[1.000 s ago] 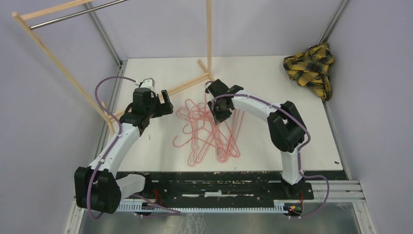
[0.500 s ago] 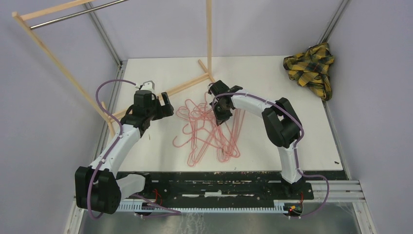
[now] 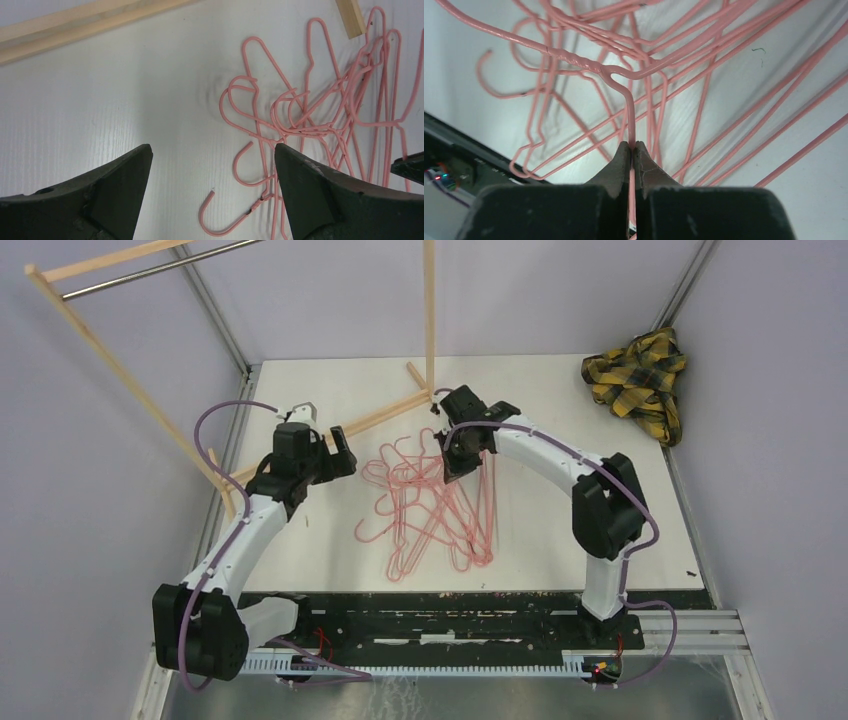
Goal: Organize the hangers
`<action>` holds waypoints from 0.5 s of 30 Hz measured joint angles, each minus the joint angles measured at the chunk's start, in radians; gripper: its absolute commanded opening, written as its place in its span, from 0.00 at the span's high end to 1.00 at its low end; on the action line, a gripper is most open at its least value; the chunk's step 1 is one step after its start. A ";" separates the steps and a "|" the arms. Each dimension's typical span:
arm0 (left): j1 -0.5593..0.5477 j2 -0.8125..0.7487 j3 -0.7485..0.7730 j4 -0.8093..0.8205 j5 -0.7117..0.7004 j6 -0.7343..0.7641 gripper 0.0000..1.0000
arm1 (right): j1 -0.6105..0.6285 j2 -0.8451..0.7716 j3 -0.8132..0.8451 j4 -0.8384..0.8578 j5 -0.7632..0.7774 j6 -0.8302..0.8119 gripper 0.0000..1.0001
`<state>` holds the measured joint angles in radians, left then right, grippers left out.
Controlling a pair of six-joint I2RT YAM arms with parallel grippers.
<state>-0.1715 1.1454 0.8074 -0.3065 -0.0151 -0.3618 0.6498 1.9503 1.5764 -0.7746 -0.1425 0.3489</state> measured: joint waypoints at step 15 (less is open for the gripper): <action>-0.011 -0.217 -0.076 0.290 0.365 -0.124 0.01 | -0.005 -0.081 0.331 0.101 -0.264 0.221 0.99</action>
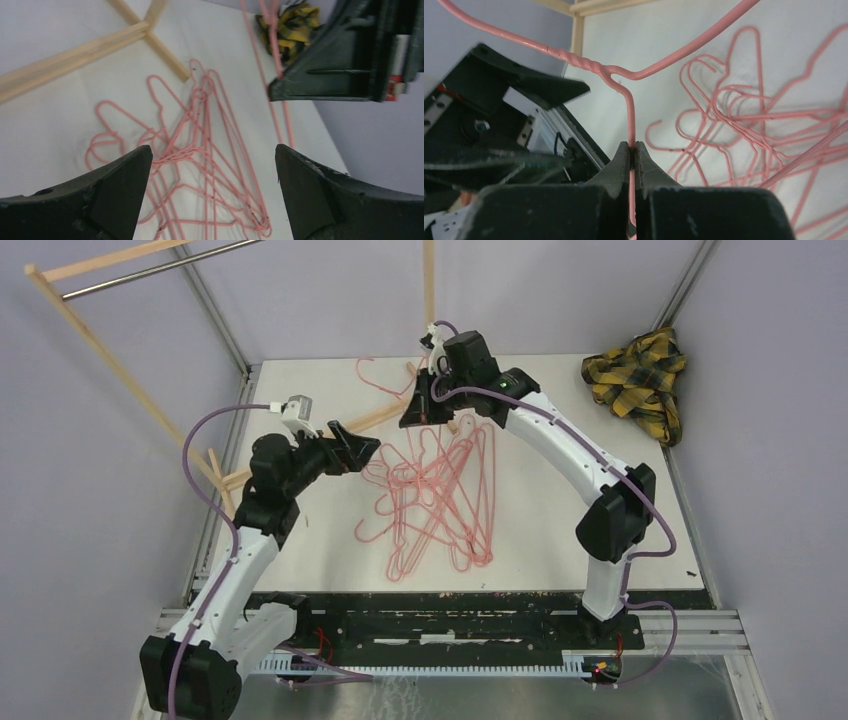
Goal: Organize the hangers
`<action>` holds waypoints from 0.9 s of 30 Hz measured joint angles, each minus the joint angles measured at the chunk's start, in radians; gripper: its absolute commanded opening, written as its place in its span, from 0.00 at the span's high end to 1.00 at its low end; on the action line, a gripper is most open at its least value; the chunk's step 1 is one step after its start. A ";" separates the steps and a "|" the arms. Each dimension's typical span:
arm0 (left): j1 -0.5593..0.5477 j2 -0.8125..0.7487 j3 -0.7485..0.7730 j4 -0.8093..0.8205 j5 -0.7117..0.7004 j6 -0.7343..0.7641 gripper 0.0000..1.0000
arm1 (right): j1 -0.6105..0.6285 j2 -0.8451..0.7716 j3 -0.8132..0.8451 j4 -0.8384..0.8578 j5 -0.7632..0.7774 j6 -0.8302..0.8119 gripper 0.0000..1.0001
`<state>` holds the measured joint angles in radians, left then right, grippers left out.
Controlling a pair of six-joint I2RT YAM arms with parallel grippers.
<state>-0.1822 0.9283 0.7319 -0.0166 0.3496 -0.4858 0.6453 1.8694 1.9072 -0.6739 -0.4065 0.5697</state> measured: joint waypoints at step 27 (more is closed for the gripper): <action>-0.291 0.045 -0.051 0.098 -0.072 -0.097 0.01 | 0.000 0.141 0.134 0.242 0.006 0.284 0.99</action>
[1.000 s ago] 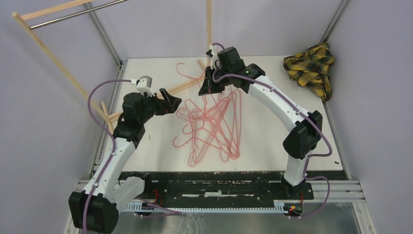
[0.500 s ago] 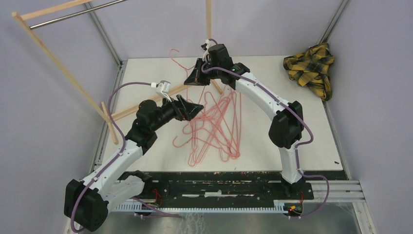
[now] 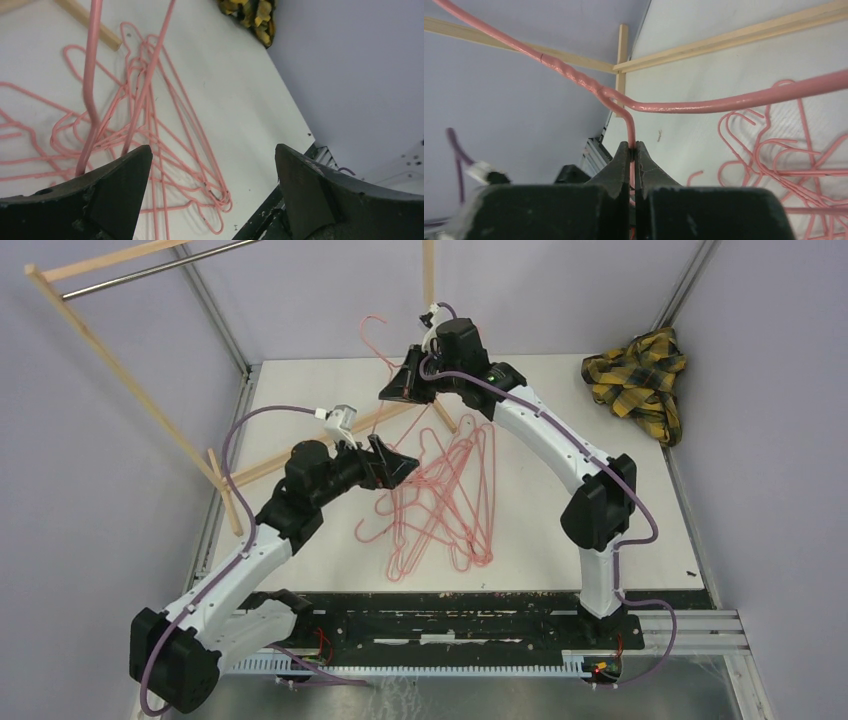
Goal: Organize the hangers
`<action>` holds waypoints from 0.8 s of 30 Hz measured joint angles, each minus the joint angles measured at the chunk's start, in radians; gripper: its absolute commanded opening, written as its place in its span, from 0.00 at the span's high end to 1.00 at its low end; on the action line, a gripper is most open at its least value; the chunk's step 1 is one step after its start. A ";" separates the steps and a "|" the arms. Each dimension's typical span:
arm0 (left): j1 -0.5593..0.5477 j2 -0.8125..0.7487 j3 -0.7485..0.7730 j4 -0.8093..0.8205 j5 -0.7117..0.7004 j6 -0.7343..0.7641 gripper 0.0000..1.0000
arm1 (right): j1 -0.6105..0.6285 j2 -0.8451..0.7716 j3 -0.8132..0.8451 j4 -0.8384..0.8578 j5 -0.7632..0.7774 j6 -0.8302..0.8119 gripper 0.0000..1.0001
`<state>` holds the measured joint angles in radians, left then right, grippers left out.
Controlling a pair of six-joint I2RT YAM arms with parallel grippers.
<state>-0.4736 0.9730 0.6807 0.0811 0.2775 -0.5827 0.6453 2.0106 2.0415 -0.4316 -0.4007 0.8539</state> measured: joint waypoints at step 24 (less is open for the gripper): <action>0.000 -0.004 0.124 -0.174 0.009 0.132 0.01 | -0.039 -0.130 -0.077 -0.159 0.001 -0.148 0.99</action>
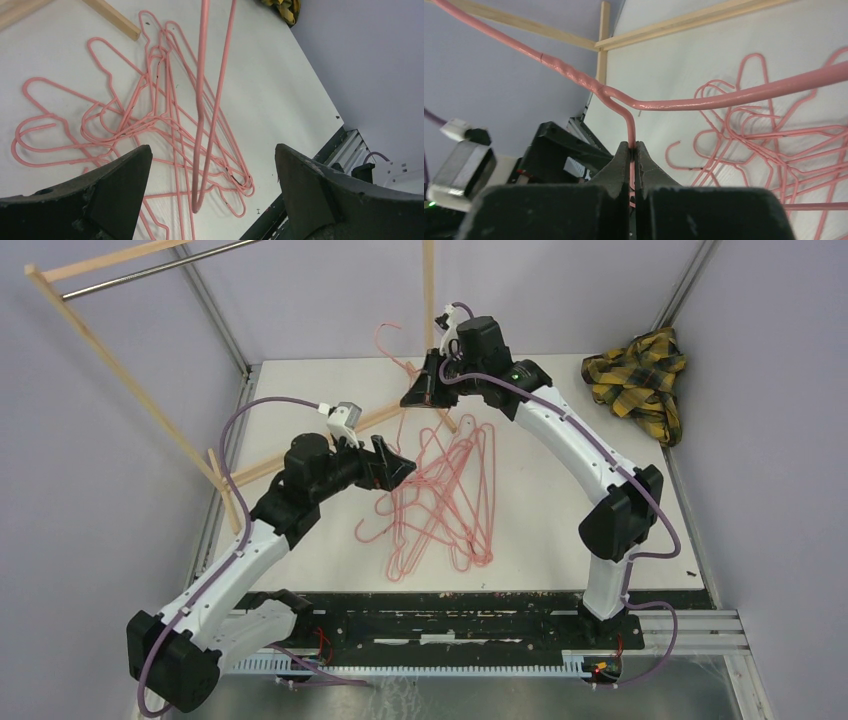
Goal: Organize the hangers
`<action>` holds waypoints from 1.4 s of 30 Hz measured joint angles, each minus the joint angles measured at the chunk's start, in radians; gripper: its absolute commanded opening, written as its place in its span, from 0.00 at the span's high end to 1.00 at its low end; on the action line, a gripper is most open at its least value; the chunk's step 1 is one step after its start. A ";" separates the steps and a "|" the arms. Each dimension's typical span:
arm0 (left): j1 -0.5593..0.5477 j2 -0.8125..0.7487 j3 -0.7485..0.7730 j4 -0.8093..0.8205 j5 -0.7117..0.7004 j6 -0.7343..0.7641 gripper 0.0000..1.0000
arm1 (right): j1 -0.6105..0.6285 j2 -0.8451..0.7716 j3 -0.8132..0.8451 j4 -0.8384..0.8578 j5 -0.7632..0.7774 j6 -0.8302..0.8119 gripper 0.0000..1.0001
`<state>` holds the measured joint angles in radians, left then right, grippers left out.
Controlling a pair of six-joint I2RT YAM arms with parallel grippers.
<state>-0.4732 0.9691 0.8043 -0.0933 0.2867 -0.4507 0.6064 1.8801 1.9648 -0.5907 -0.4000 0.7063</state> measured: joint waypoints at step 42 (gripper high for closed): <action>0.000 0.191 0.407 -0.302 -0.698 0.102 0.97 | -0.132 -0.217 -0.111 -0.320 0.140 -0.216 0.23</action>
<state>-0.4732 1.1599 1.2114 -0.3950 -0.4118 -0.3485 0.4744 1.6630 1.8538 -0.9104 -0.2596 0.4900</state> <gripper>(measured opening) 0.062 0.773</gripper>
